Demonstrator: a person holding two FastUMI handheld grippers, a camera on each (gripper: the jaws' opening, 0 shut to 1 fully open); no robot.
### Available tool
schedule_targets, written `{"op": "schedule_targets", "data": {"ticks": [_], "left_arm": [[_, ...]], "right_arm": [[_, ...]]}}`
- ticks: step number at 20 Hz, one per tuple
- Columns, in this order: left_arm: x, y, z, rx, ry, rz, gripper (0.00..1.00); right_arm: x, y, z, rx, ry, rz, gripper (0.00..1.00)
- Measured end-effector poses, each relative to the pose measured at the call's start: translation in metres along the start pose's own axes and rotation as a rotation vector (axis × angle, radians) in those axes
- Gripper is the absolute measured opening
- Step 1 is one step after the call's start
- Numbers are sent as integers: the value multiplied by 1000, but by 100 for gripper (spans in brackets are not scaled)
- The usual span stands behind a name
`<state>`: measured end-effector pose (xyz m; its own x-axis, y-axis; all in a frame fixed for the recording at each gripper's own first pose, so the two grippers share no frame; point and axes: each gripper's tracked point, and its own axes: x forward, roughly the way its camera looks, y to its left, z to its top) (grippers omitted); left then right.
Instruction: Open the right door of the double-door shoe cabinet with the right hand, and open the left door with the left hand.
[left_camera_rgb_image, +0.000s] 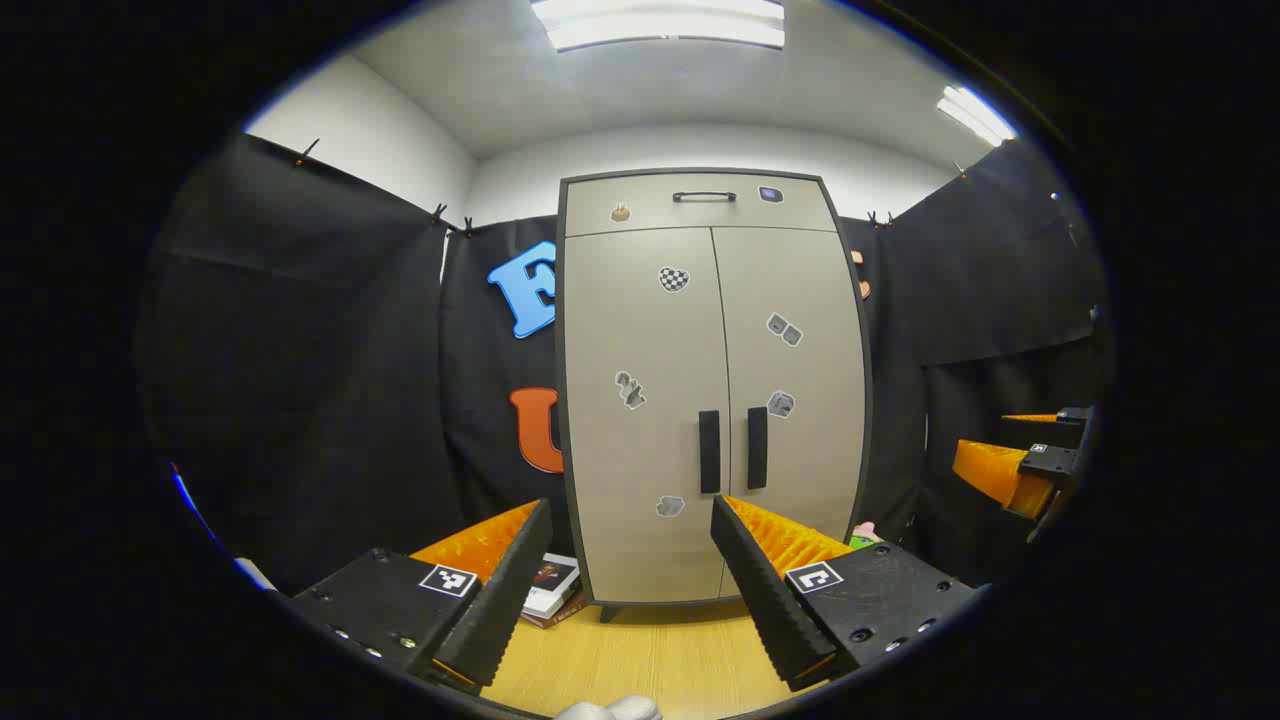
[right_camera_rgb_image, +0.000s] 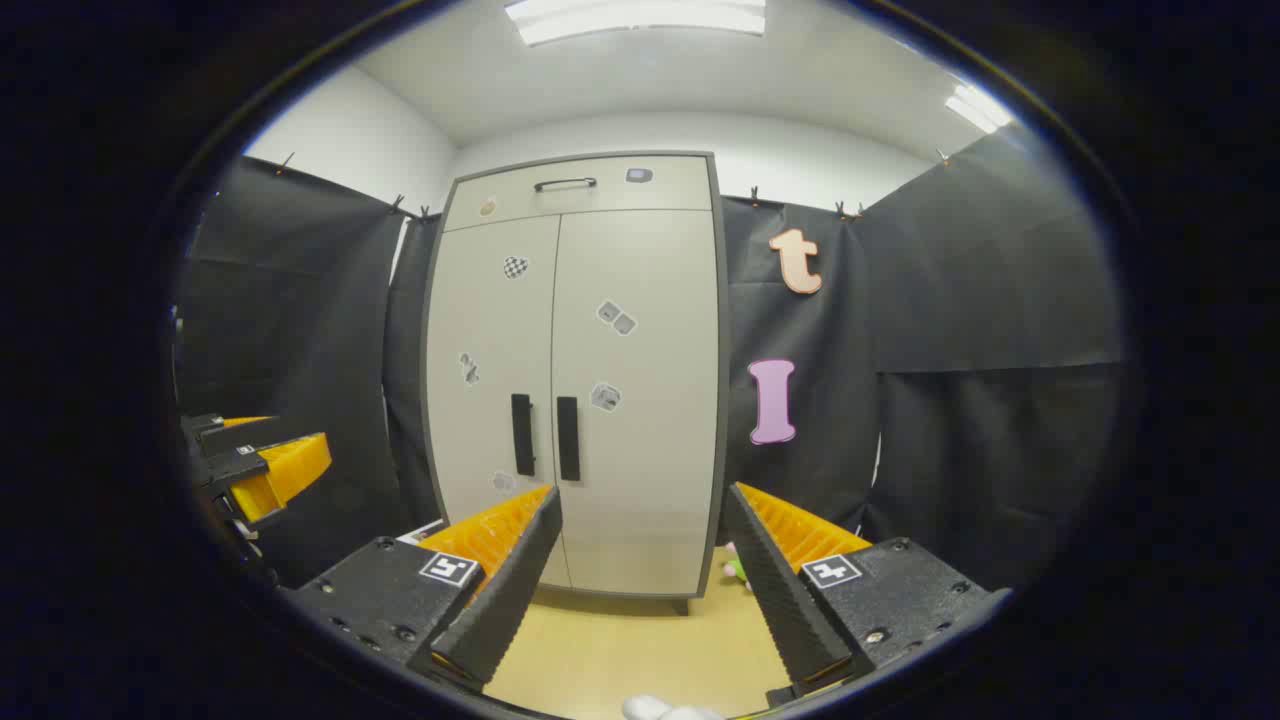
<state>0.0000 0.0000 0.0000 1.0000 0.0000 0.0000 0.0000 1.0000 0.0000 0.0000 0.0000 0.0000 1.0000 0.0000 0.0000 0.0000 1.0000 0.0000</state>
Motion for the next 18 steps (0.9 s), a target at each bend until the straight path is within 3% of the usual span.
{"op": "schedule_targets", "data": {"ticks": [18], "left_arm": [[-20, 21, -10, 15, 23, 15, 96]], "right_arm": [[-2, 10, -8, 10, 15, -24, 100]]}}
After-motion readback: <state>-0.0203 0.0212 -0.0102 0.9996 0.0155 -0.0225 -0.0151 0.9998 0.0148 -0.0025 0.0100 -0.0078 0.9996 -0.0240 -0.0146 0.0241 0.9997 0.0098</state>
